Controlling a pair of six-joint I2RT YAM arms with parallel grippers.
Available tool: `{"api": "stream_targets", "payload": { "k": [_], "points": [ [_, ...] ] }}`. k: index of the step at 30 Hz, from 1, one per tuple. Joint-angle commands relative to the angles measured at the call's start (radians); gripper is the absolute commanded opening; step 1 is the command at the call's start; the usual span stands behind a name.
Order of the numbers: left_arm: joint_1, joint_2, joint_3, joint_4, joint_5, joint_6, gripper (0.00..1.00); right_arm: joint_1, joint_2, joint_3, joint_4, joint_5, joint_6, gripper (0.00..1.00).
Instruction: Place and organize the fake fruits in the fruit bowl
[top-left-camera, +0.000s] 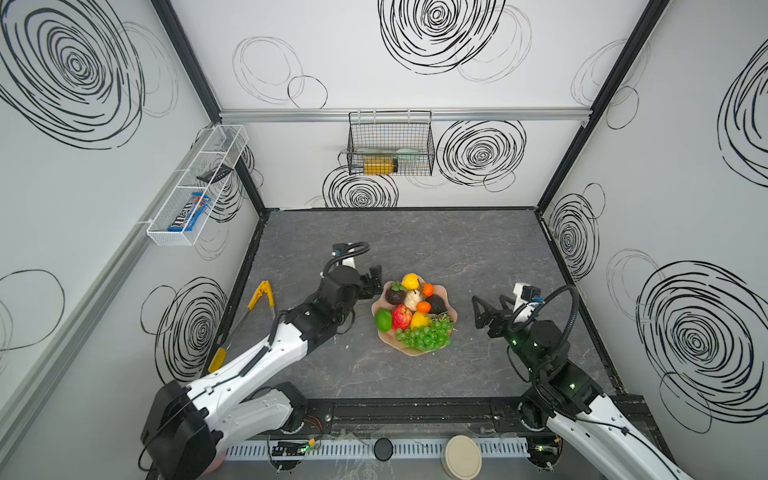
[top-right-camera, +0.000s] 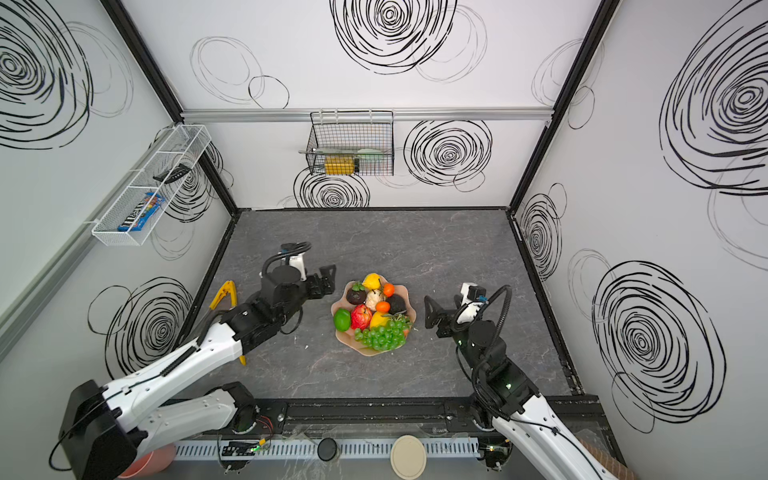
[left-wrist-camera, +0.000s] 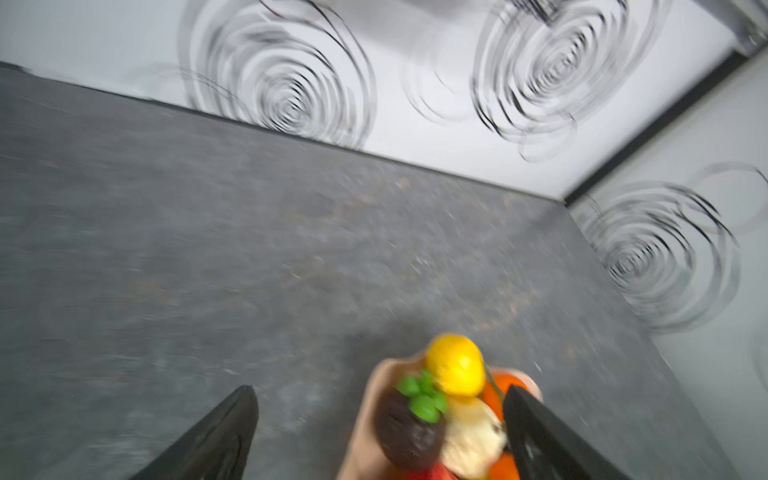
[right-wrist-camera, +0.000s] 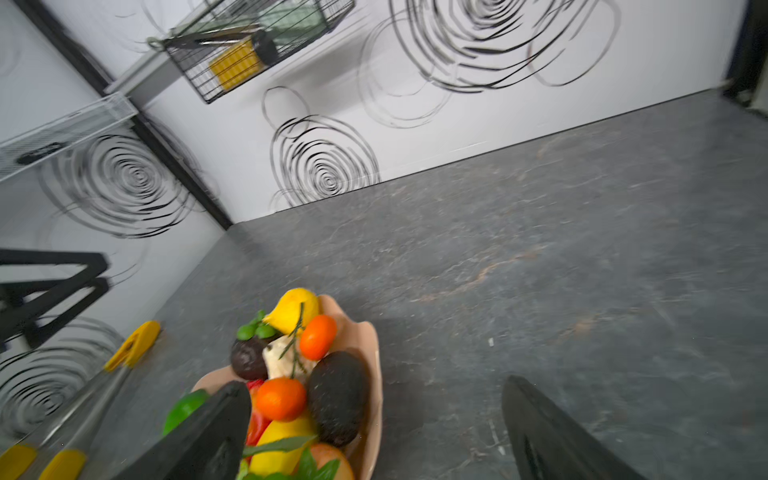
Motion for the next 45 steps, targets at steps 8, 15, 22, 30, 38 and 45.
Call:
{"api": "stream_targets", "payload": {
  "k": [8,15,22,30,38,45],
  "points": [
    [0.316,-0.067,-0.363,0.540,-0.412,0.133,0.96,-0.175,0.263,-0.078,0.422,0.280,-0.277,0.97],
    [0.397,0.230,-0.416,0.966,-0.267,0.455,0.96,-0.360,0.590,-0.043,0.568,0.206,-0.305,0.97],
    [0.454,0.442,-0.500,1.377,0.051,0.558,0.96,-0.406,0.922,0.011,0.774,0.195,-0.385,0.97],
    [0.514,0.491,-0.521,1.443,0.168,0.521,0.96,-0.535,0.965,-0.078,1.102,-0.095,-0.424,0.97],
    [0.513,0.489,-0.524,1.441,0.166,0.521,0.96,-0.564,1.120,-0.043,1.170,-0.195,-0.427,0.97],
    [0.511,0.489,-0.524,1.440,0.167,0.521,0.96,-0.572,1.123,-0.042,1.175,-0.188,-0.416,0.97]
  ]
}}
